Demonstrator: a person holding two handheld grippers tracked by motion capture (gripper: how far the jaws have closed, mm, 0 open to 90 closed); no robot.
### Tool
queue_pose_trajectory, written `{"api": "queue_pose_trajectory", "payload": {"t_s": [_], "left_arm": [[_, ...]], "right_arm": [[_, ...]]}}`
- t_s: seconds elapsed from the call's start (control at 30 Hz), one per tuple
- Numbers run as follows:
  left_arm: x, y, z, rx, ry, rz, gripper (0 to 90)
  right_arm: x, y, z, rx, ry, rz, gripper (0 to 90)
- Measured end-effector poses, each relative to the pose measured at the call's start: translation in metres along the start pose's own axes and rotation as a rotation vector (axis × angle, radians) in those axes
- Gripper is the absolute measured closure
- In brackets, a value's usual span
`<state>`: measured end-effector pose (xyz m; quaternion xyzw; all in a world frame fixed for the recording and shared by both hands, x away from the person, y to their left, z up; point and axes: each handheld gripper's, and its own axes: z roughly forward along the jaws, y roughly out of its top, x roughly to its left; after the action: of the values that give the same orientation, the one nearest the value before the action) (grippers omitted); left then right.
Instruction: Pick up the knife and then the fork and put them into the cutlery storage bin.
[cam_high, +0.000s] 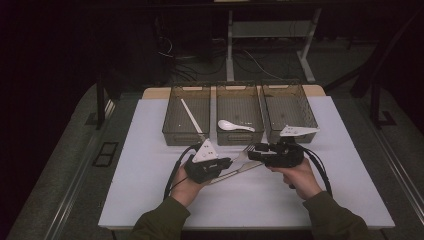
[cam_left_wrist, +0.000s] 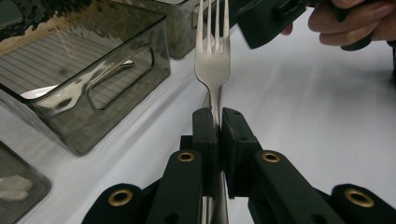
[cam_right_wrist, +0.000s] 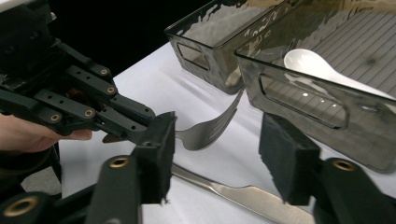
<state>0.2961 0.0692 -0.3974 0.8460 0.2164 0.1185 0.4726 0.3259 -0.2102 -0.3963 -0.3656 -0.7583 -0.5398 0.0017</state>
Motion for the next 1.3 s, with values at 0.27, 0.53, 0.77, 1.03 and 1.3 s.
{"api": "queue_pose_trajectory", "payload": {"t_s": [0.27,0.53,0.77,1.03,1.3], "left_arm": [[-0.003,0.000,0.001,-0.025,0.007,0.004,84.2],[-0.004,0.000,0.002,-0.017,0.004,0.011,84.3],[-0.003,0.001,0.004,-0.030,-0.013,-0.009,84.5],[0.000,-0.002,0.006,-0.053,-0.042,-0.030,79.7],[0.007,-0.007,-0.003,-0.053,-0.055,-0.051,61.2]], "right_arm": [[-0.003,0.000,0.009,0.012,0.060,0.051,63.3],[-0.003,0.001,0.013,-0.005,0.105,0.067,81.1],[-0.001,0.003,0.011,-0.031,0.109,0.041,86.6],[0.002,0.004,0.007,-0.057,0.085,0.014,87.1],[-0.009,0.009,-0.011,-0.078,0.011,0.004,87.0]]}}
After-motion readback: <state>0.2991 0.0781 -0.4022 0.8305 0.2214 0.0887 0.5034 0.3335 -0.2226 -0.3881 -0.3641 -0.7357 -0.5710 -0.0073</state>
